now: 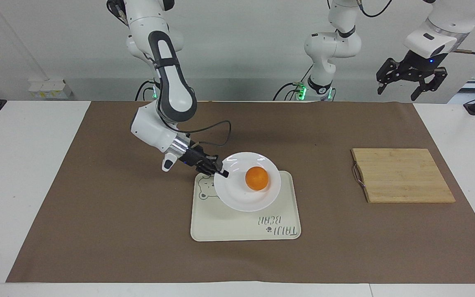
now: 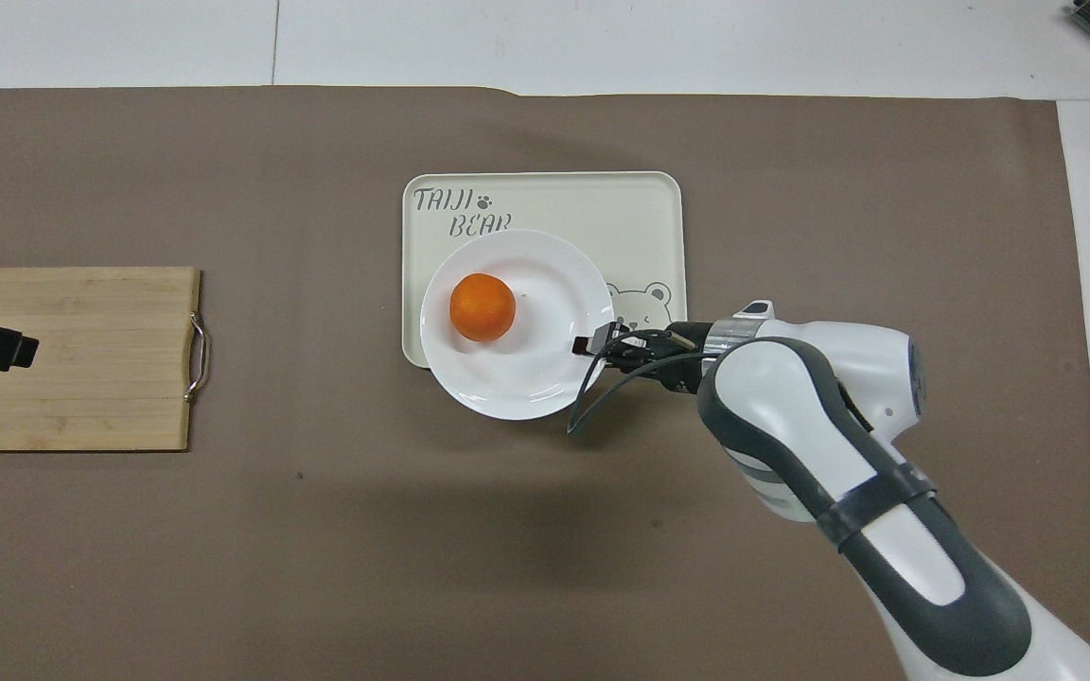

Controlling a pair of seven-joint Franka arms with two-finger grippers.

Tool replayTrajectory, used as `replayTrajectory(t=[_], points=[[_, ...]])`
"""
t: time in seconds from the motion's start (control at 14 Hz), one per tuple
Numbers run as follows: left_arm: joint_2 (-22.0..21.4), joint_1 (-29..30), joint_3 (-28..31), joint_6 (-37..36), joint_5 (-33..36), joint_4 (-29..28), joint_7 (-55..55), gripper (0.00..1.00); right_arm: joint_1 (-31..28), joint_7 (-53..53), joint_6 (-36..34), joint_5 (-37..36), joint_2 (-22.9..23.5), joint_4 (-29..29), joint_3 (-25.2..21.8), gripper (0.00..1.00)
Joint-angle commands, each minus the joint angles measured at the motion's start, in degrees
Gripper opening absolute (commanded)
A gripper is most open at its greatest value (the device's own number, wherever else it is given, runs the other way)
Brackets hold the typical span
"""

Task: Place orange and plate with both arms
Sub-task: 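Slide the plate with the right gripper onto the bear tray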

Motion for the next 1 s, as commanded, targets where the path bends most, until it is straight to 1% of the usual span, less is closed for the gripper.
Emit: replayTrajectory(t=[0.0,0.07,0.21,0.29,0.36,0.57,0.79,0.93], points=[[-1.2,0.7,-0.4,-0.1,0.6,-1.3,0.8,1.0,-0.2,-2.9,0.0,-0.7,5.4,3.5,0.5,0.0],[-1.2,0.7,-0.4,-0.1,0.6,-1.3,0.8,1.0,0.4,-3.7,0.1,-0.6,6.9,4.9,0.5,0.0],[-1.2,0.7,-0.4,-0.1,0.6,-1.3,0.8,1.0,0.1,-3.6,2.6,-0.6,7.5,5.2,0.3,0.0],[-1.2,0.7,-0.5,-0.1,0.6,-1.3,0.8,1.0,-0.3,-2.3,4.4,-0.6,7.6,5.2,0.4,0.4],[-1.2,0.7,-0.4,-0.1,0.6,-1.3,0.8,1.0,0.1,-0.7,6.2,-0.7,7.6,5.2,0.3,0.99],[-1.2,0.7,-0.4,-0.1,0.6,-1.3,0.8,1.0,1.2,0.7,13.0,-0.7,6.5,5.3,0.3,1.0],[-1.2,0.7,-0.5,-0.1,0.6,-1.3,0.8,1.0,0.5,0.7,13.6,-1.0,4.5,5.2,-0.2,1.0],[-1.2,0.7,-0.4,-0.1,0.6,-1.3,0.8,1.0,-0.5,0.7,13.1,-5.6,3.3,5.2,-0.8,1.0]])
